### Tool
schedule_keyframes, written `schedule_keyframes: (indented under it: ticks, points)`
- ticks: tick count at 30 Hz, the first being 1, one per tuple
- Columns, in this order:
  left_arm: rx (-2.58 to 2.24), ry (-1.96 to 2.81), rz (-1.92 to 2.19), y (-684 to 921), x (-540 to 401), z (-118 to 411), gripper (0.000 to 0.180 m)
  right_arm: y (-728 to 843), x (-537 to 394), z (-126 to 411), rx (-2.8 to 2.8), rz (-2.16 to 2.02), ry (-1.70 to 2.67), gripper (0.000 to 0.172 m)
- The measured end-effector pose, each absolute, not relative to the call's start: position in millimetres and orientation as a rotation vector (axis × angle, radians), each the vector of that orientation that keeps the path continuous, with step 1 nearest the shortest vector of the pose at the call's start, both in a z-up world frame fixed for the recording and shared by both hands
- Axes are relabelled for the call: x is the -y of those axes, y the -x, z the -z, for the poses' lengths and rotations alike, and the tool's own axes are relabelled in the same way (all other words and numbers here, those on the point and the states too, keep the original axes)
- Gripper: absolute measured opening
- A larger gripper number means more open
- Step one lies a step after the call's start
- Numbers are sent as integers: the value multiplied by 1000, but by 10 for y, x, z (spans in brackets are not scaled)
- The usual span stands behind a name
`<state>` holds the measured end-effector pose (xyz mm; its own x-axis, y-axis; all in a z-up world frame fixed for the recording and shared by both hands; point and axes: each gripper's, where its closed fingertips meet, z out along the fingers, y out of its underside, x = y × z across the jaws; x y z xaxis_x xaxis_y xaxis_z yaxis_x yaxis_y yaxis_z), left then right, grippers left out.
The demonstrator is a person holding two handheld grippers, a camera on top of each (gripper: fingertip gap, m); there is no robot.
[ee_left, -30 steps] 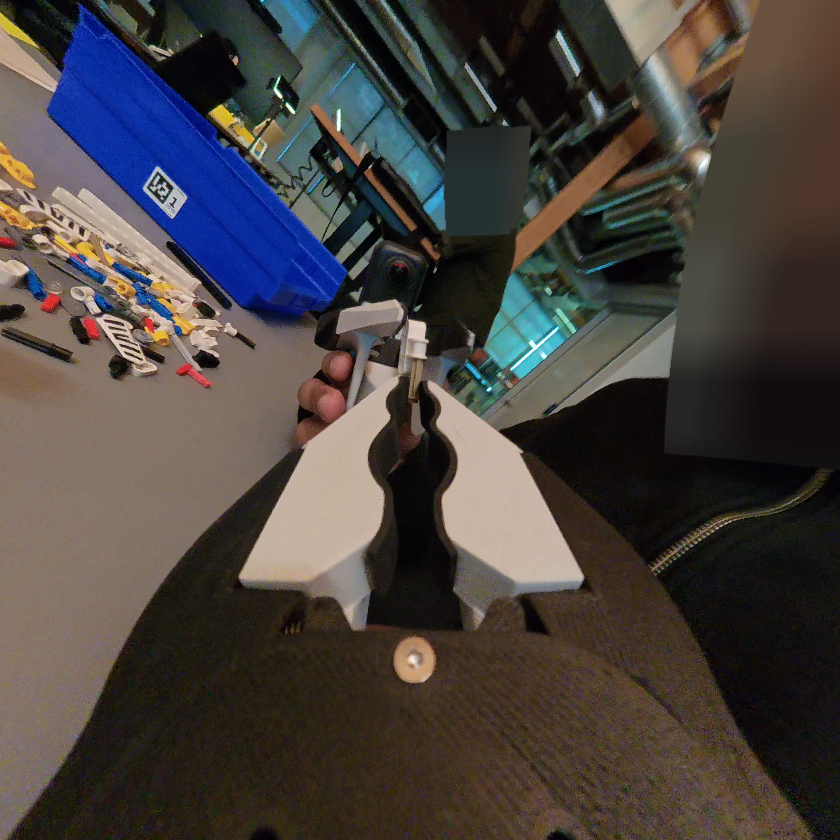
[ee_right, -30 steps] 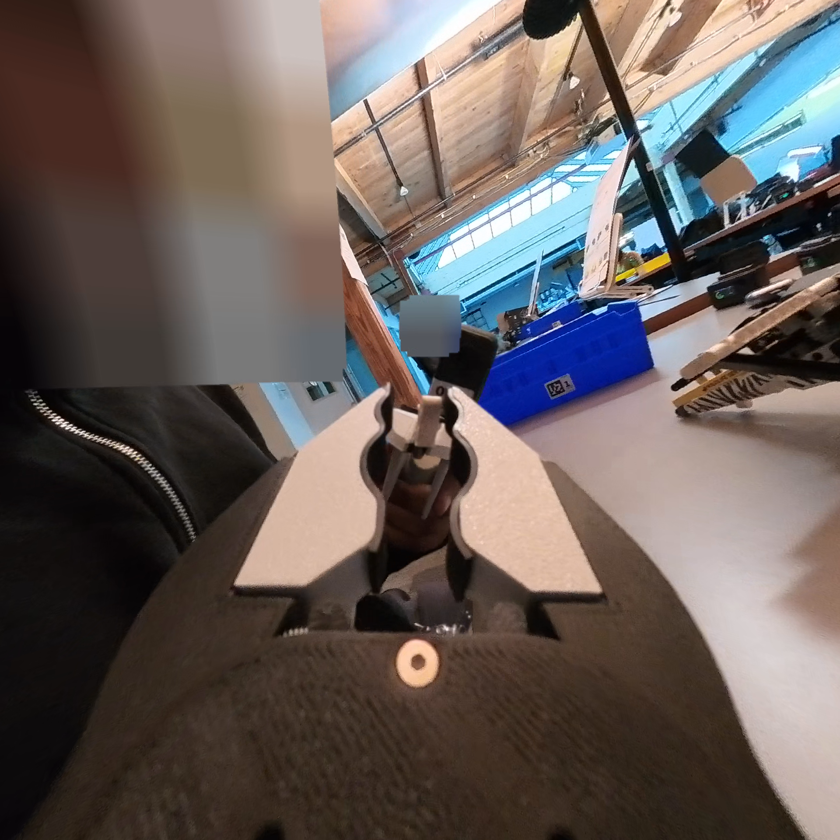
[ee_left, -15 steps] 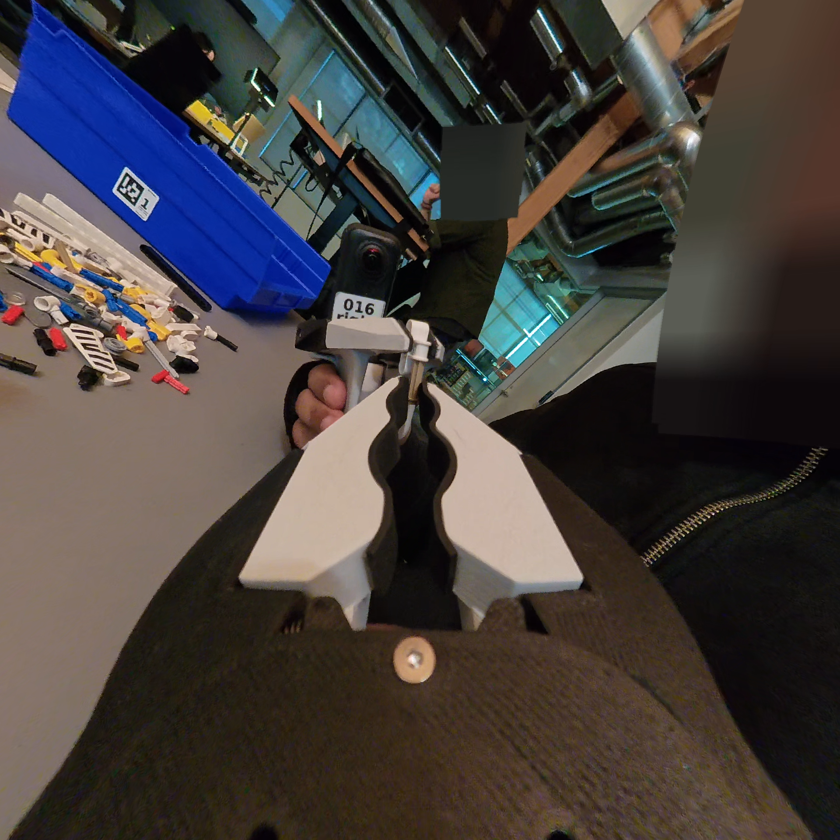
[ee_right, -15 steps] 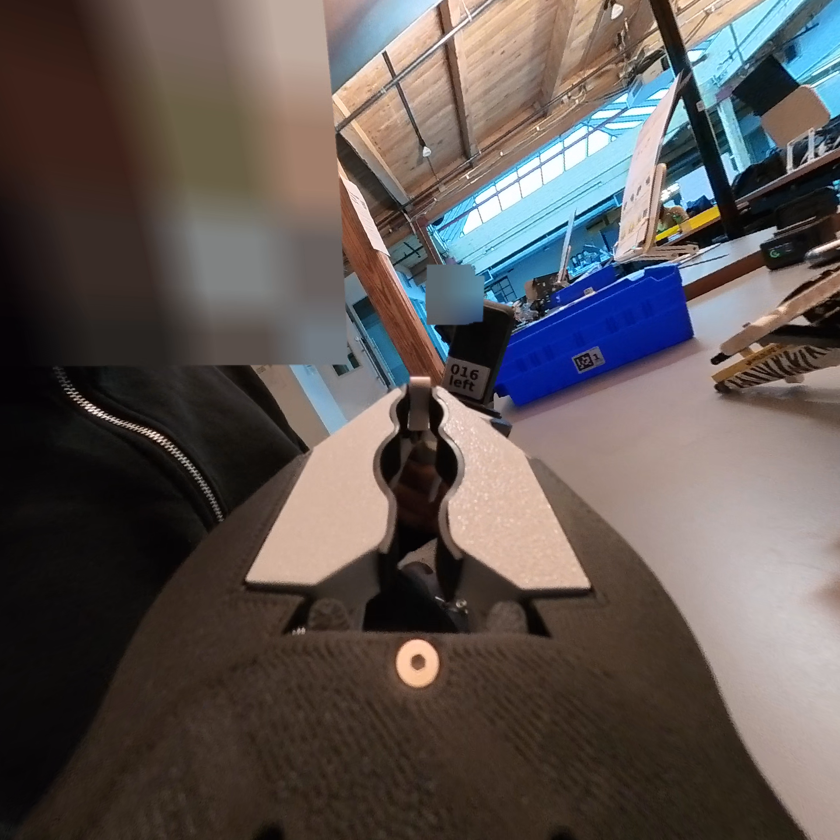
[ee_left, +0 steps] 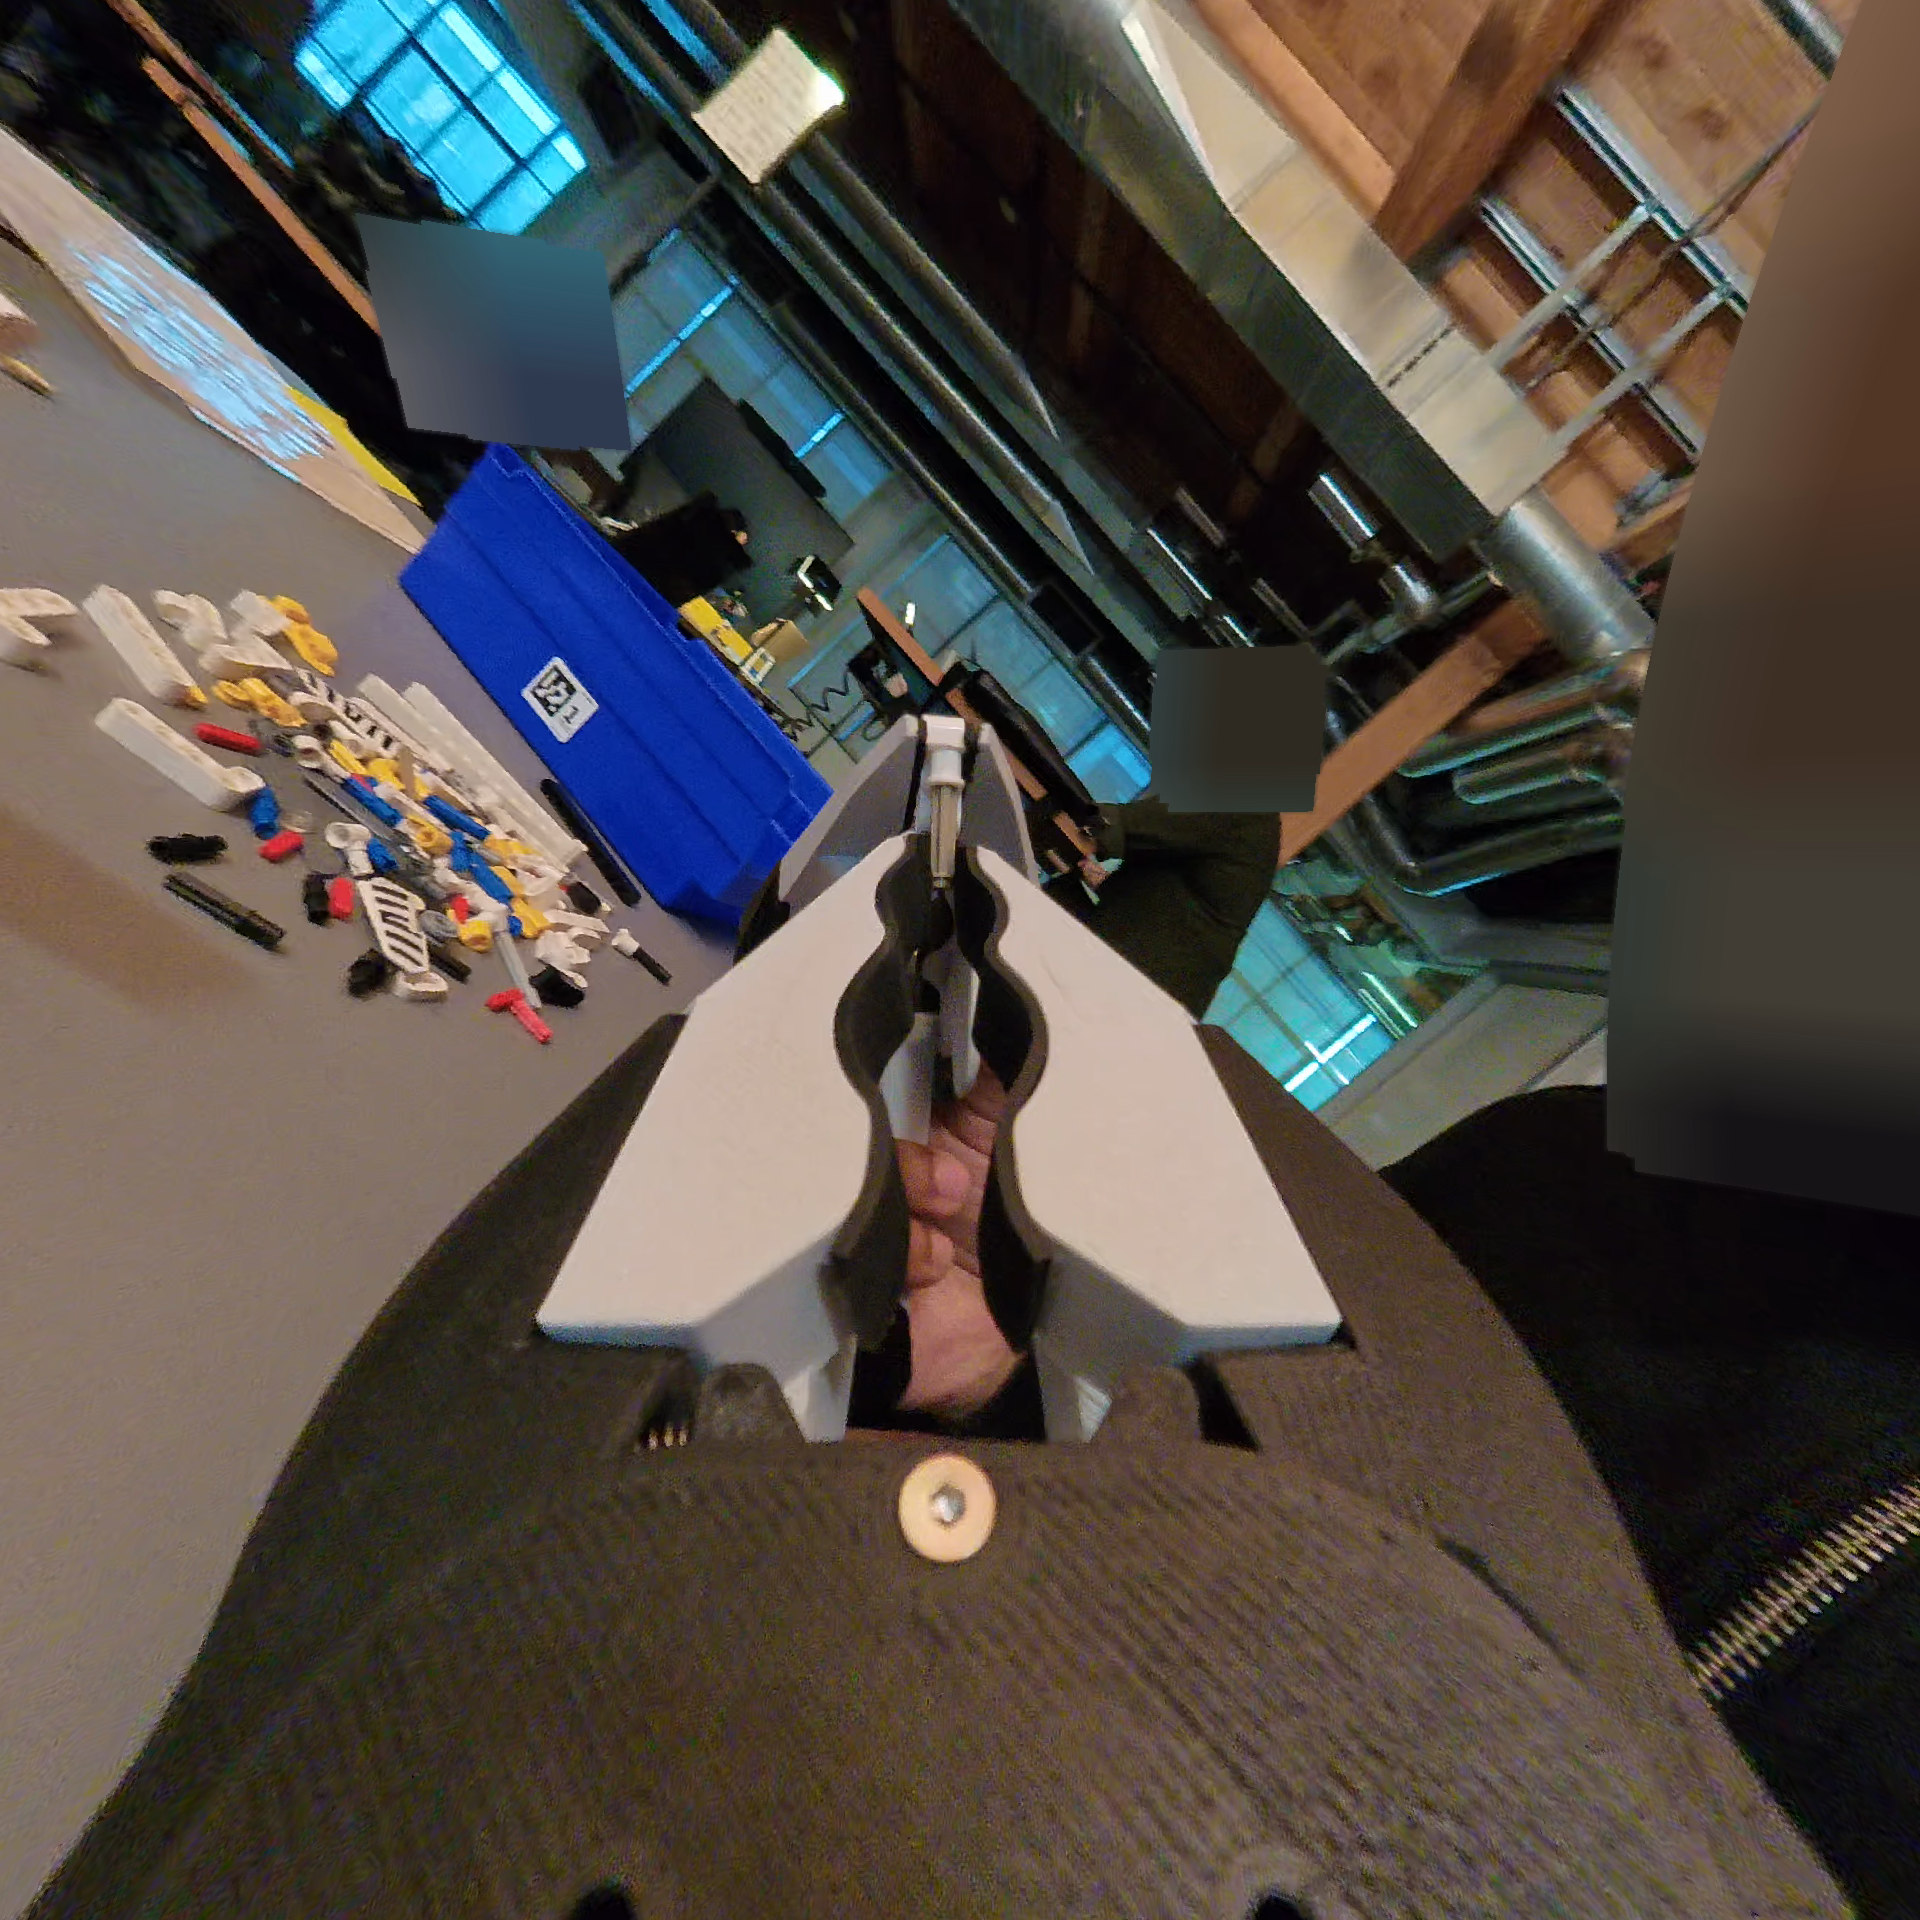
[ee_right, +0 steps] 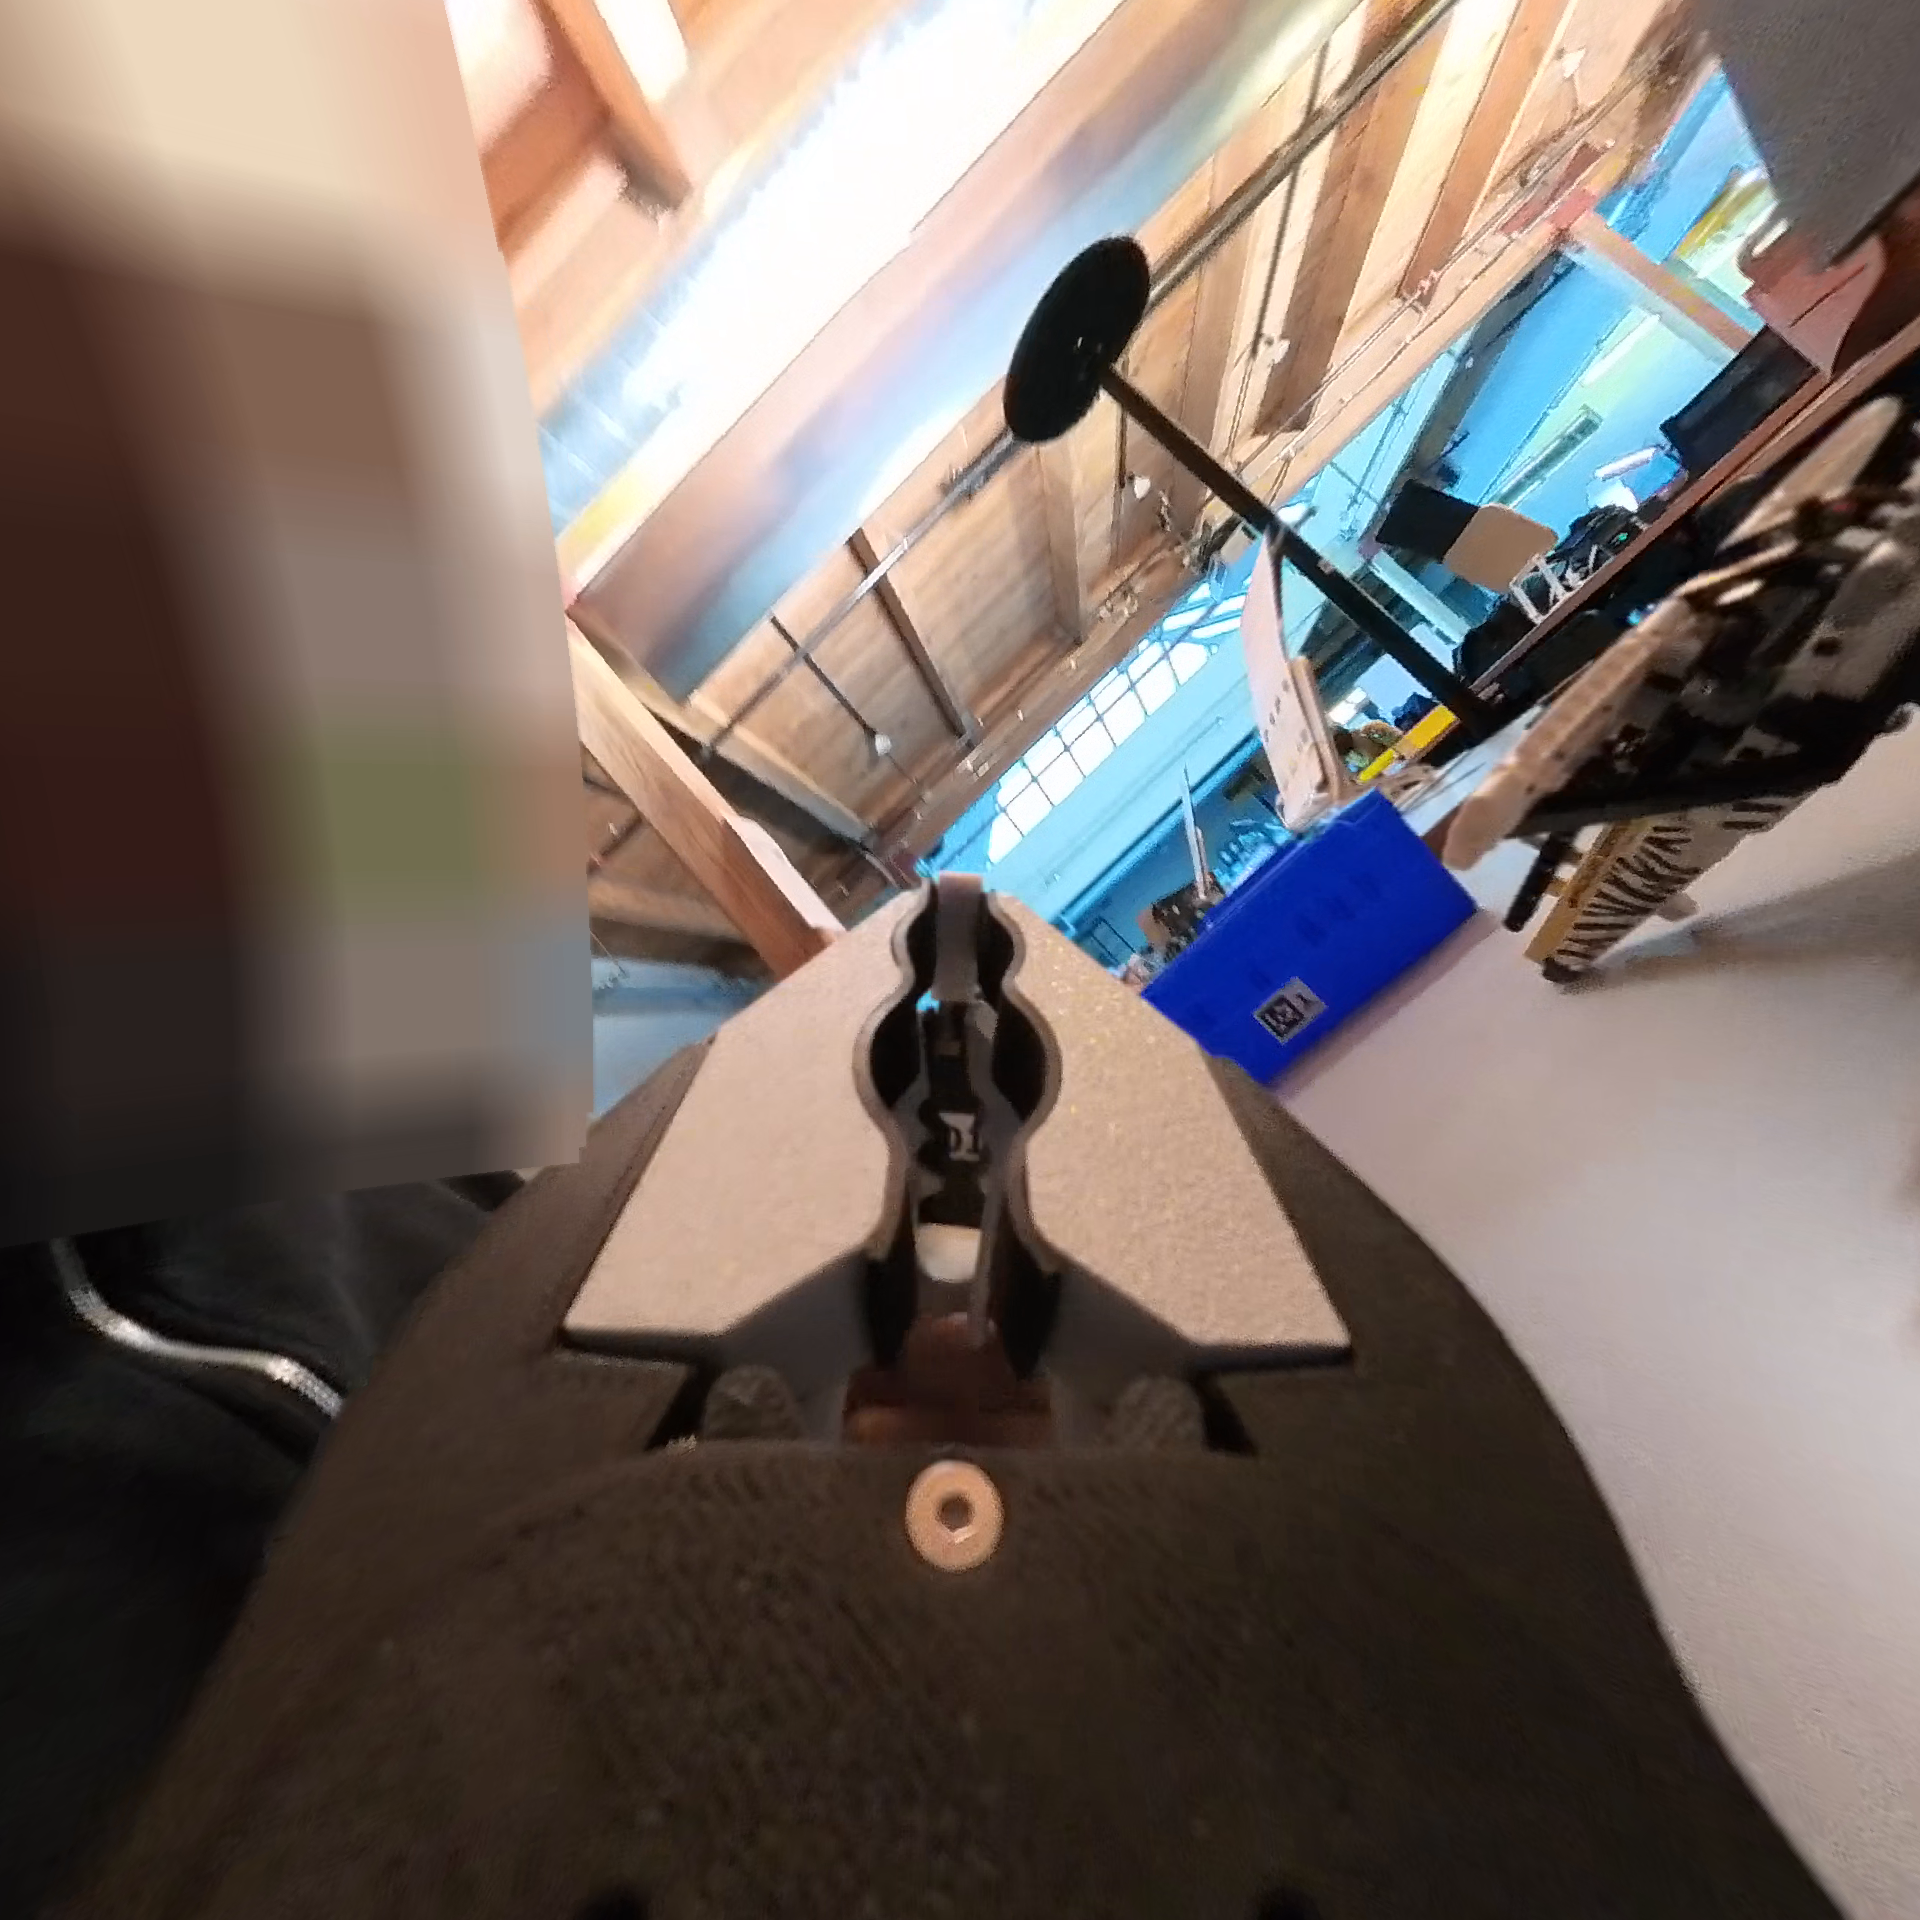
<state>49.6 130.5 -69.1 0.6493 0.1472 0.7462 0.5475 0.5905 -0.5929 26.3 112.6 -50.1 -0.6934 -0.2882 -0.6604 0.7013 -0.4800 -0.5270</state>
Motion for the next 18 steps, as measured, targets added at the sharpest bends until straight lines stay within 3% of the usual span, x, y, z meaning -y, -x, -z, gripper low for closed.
schedule_keyframes:
  ticks: [3, 5, 10, 18]
  points:
    - [881, 933, 285, -492, -1323, 744, 3, -9, -1338, 426, -769, 2210, -802, 5]
    - [896, 1085, 305, -686, -1596, 1057, 4, 355, -1760, 337, -603, 2269, -883, 5]
    - [948, 939, 260, -494, -1211, 930, 3, 118, -1513, 218, -1141, 2397, -827, 6]
    - [973, 1199, 75, -458, -1248, 1084, 3, 551, -1799, 1176, -2008, 1972, -1155, 10]
